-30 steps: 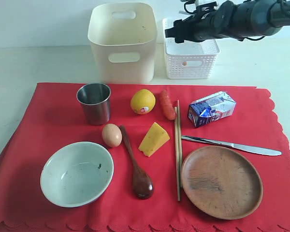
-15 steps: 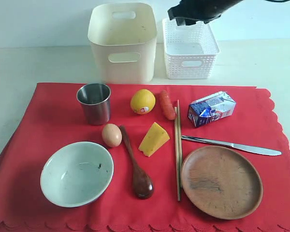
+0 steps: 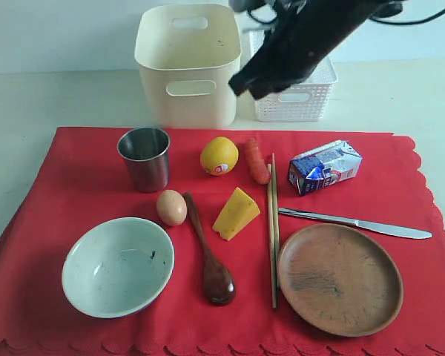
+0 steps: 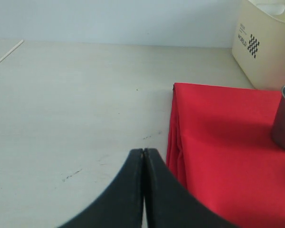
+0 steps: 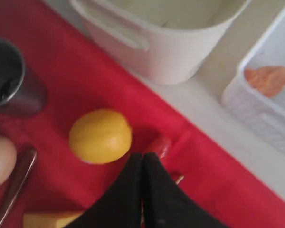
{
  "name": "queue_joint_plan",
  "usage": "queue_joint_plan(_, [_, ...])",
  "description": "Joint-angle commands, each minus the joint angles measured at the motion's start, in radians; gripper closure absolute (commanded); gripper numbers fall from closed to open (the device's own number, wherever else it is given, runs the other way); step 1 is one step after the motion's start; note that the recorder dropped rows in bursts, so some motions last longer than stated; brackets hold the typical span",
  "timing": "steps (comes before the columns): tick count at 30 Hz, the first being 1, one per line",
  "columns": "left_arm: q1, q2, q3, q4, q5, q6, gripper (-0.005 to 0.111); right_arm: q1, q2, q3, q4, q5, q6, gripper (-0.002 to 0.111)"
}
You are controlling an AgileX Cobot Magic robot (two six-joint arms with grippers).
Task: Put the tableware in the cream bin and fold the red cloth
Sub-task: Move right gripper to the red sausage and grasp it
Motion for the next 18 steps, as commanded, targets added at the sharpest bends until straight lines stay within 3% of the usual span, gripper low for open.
queue_joint_plan(1, [-0.001,0.008,-0.001,-0.005,-0.007,0.0,0.106,0.053,-0.012,0.119,-0.061,-0.08,-0.013,0.108])
queue_joint_plan(5, [-0.001,0.008,-0.001,-0.005,-0.007,0.0,0.106,0.059,-0.004,0.19,-0.057,-0.185,0.107,0.105])
queue_joint_plan(14, [-0.001,0.008,-0.001,-0.005,-0.007,0.0,0.106,0.059,0.039,0.214,-0.09,-0.277,0.144,0.068])
queue_joint_plan(18, [-0.001,0.008,-0.001,-0.005,-0.007,0.0,0.106,0.059,0.082,0.212,-0.136,-0.289,0.143,0.063])
